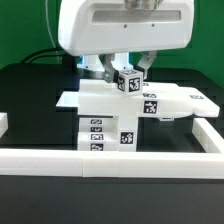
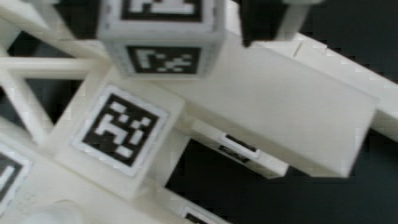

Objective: Assemble chair

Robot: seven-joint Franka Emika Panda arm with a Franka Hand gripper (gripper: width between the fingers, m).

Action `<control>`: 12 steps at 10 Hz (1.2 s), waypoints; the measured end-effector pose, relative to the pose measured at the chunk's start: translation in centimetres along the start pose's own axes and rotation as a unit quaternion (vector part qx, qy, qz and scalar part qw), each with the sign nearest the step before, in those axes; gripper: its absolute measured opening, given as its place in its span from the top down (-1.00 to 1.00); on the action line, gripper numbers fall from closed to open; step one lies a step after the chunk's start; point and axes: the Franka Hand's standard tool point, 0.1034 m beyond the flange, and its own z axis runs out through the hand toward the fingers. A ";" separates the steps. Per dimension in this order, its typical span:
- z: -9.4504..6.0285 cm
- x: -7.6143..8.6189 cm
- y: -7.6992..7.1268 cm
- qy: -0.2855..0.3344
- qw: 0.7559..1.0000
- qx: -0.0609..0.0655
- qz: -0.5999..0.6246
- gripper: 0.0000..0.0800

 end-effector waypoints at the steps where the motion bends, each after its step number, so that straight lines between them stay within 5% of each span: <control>1: 0.0 0.0 0.0 0.000 1.000 0.000 0.012 0.29; 5: 0.1 0.0 -0.1 0.000 0.991 0.002 0.137 0.29; 7: 0.1 -0.1 -0.1 0.001 0.969 0.006 0.245 0.29; 8: 0.1 -0.1 0.0 0.004 0.949 0.022 0.316 0.29; 12: 0.1 -0.1 0.0 0.002 0.894 0.027 0.446 0.29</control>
Offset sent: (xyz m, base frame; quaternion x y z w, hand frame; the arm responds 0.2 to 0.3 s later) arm 0.0000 0.0000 0.0000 0.0000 0.0000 0.1938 0.9810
